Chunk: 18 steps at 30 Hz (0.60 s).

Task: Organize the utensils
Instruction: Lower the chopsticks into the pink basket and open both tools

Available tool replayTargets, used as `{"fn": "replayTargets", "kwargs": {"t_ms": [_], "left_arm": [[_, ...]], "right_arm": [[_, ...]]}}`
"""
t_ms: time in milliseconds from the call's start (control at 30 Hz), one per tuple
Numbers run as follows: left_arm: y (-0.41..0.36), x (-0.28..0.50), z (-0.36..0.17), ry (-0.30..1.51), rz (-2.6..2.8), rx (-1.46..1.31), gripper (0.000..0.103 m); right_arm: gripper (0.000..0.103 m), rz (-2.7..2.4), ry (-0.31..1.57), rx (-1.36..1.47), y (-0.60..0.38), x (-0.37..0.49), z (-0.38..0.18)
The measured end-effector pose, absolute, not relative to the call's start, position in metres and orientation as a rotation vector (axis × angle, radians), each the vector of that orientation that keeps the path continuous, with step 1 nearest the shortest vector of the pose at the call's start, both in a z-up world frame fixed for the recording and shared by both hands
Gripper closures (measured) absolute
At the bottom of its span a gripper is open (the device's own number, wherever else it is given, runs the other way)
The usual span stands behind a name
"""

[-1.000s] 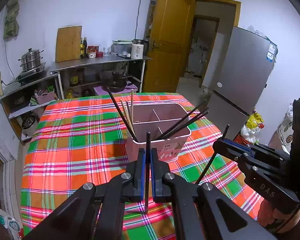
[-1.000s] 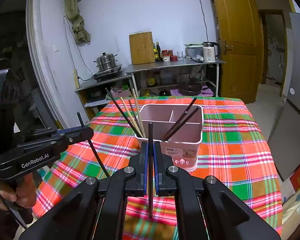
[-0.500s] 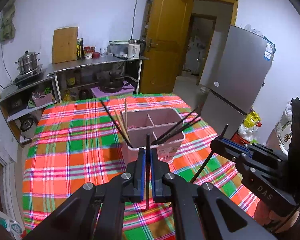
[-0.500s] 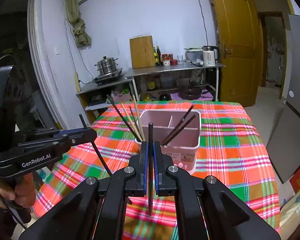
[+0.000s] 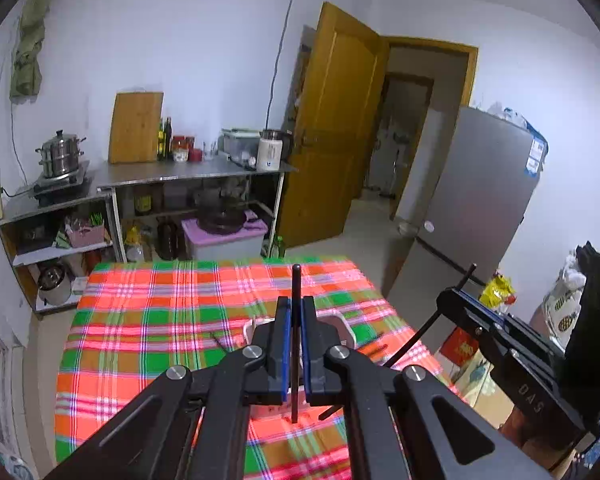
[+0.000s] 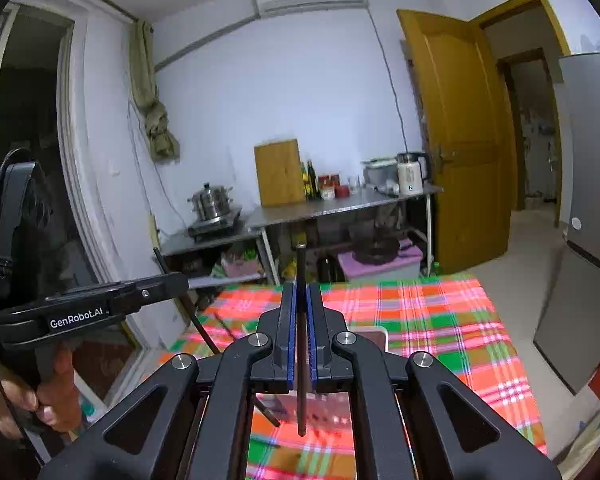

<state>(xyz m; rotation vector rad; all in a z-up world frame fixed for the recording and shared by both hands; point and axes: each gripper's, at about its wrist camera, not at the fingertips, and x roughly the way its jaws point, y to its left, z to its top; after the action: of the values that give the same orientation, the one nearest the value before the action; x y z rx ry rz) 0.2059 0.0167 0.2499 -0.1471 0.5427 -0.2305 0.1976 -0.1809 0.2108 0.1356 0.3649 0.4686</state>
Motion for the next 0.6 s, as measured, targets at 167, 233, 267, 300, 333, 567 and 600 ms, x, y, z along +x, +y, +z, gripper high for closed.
{"fn": "replayTargets", "kwargs": {"t_ms": [167, 233, 267, 300, 333, 567, 600], "left_arm": [[0.017, 0.22, 0.263, 0.498, -0.22, -0.154, 0.099], [0.018, 0.226, 0.263, 0.488, -0.217, -0.162, 0.099], [0.018, 0.229, 0.262, 0.486, -0.216, -0.164, 0.099], [0.018, 0.232, 0.26, 0.485, -0.215, -0.168, 0.099], [0.019, 0.235, 0.258, 0.485, -0.215, -0.17, 0.099], [0.021, 0.255, 0.231, 0.508, -0.203, -0.177, 0.099], [0.021, 0.258, 0.226, 0.516, -0.2, -0.177, 0.099]], "right_arm": [[0.098, 0.459, 0.329, 0.15, -0.177, 0.208, 0.218], [0.098, 0.453, 0.32, 0.159, -0.176, 0.215, 0.219], [0.098, 0.449, 0.318, 0.162, -0.176, 0.217, 0.218], [0.098, 0.445, 0.317, 0.165, -0.175, 0.221, 0.217], [0.098, 0.443, 0.316, 0.168, -0.174, 0.223, 0.216], [0.098, 0.434, 0.313, 0.152, -0.163, 0.239, 0.204], [0.098, 0.431, 0.316, 0.15, -0.162, 0.24, 0.202]]}}
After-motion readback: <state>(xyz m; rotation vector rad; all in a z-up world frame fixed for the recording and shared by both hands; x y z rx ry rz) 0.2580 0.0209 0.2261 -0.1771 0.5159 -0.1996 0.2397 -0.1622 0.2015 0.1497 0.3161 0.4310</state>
